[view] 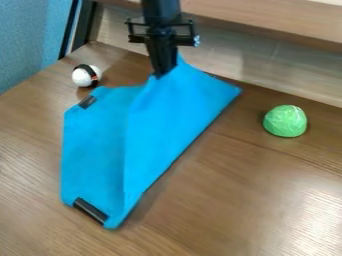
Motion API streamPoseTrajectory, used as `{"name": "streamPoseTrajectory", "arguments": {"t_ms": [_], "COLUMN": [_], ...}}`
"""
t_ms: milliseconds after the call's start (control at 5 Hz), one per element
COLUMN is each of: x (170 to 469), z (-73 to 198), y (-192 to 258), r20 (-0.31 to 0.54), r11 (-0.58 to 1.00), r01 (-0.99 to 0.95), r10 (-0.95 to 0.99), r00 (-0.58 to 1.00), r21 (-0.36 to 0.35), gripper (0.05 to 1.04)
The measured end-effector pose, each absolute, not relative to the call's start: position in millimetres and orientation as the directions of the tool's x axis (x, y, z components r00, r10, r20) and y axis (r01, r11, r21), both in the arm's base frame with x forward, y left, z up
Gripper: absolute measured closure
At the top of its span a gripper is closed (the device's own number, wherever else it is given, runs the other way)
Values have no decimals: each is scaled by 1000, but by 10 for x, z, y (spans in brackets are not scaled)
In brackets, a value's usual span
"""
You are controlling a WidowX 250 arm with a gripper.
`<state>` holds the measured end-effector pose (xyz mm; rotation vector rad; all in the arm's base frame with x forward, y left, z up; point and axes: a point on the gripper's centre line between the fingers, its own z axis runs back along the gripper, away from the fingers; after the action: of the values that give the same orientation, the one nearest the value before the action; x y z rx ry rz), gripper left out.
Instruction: Fold the cloth from left to right
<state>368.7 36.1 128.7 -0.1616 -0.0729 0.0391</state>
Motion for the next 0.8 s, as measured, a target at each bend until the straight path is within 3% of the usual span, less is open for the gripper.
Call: {"name": "streamPoseTrajectory", "arguments": {"t_ms": [400,800], "x": [3669,3698], "z": [1062,846], "y": [708,953], "r20": [11,-22], "r11": [987,997], "r01": [-64,46], "r10": [66,-47], "r00": [998,999], "r21": [-148,-60], "gripper": [1028,1028]}}
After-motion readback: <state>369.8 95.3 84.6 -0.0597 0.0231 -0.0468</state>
